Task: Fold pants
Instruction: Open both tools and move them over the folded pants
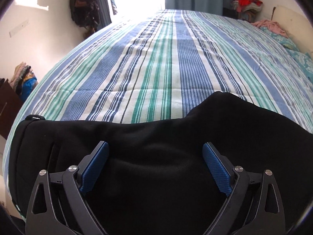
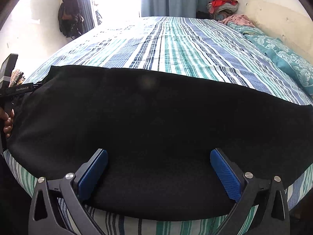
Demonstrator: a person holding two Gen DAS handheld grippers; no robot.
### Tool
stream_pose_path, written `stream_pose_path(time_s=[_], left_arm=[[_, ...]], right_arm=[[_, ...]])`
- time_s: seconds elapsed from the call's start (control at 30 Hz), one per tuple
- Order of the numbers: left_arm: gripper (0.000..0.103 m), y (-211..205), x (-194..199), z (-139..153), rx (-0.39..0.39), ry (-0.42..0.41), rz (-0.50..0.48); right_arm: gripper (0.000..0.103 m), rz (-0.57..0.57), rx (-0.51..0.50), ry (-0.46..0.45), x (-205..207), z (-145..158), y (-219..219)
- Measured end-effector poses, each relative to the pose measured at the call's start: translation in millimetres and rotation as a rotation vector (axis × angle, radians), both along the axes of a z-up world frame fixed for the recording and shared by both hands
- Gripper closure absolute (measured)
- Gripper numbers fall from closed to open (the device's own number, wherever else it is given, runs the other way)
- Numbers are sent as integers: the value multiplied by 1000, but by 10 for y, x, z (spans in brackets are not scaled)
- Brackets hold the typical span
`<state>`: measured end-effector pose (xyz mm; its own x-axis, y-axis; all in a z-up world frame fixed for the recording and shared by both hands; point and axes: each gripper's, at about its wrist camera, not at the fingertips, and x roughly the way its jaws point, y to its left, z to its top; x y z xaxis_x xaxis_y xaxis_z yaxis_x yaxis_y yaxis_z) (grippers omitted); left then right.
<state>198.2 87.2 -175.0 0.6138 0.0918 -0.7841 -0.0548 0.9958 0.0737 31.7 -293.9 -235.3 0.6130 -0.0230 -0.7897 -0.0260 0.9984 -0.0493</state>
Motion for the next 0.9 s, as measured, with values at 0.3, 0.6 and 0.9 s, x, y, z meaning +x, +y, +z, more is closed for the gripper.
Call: stream_pose_path(time_s=[0.3, 0.6, 0.9], left_arm=[[5, -35, 43, -42, 25, -6, 1], [4, -43, 41, -53, 30, -11, 1], [3, -57, 50, -67, 43, -17, 3]], right_arm=[[0, -76, -54, -61, 12, 336, -434], [0, -304, 31, 48, 343, 140, -2229], [0, -330, -11, -31, 278, 89, -2249]])
